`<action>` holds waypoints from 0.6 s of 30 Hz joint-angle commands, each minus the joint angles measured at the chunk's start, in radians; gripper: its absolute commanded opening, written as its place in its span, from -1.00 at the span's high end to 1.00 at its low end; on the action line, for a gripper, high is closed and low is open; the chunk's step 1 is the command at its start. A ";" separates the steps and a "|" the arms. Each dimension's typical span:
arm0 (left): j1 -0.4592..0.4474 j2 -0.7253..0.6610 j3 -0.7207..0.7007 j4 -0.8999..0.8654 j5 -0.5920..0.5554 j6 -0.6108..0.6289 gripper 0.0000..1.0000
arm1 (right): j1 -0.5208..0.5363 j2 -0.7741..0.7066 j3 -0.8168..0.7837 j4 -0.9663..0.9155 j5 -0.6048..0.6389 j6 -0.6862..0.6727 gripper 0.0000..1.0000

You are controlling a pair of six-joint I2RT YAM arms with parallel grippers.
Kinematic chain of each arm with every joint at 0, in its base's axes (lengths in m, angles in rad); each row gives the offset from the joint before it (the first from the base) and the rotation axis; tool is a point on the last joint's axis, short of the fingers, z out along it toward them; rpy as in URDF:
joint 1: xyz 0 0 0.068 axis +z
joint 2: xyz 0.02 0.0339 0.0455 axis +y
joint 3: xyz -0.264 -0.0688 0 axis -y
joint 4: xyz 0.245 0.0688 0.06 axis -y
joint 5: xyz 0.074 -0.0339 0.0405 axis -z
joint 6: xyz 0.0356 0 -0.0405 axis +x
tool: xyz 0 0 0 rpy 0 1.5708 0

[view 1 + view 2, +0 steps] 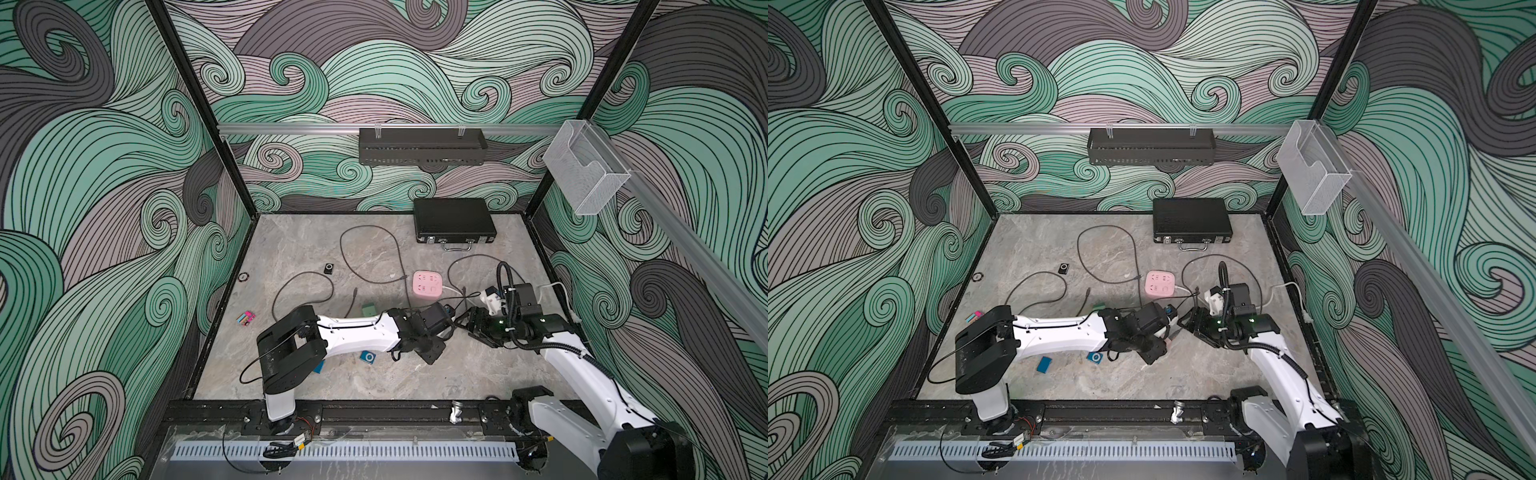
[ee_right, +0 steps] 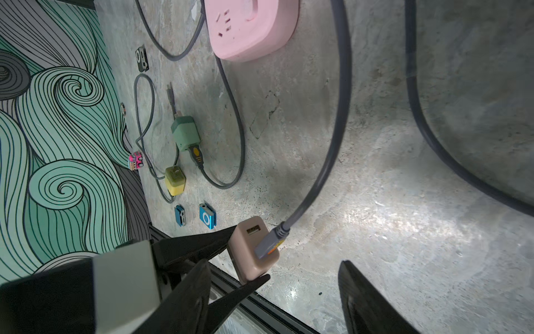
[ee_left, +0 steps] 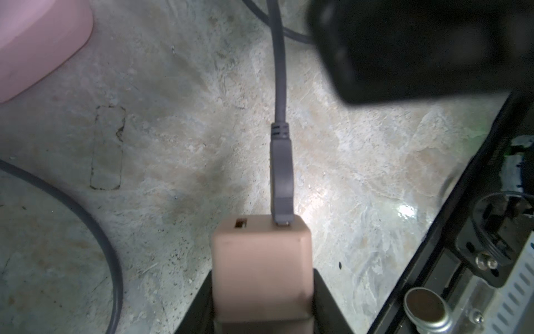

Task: Charge mp3
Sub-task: Pick up the plug from the center of the board.

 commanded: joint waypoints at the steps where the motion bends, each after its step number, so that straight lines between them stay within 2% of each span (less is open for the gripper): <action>1: 0.007 -0.041 -0.004 0.045 0.032 0.053 0.36 | 0.032 0.039 -0.008 0.060 -0.050 0.013 -0.47; 11: 0.029 -0.081 -0.030 0.087 0.075 0.100 0.36 | 0.092 0.133 -0.035 0.165 -0.068 0.048 -0.29; 18: 0.050 -0.089 -0.051 0.118 0.094 0.105 0.36 | 0.114 0.171 -0.044 0.222 -0.134 0.050 -0.18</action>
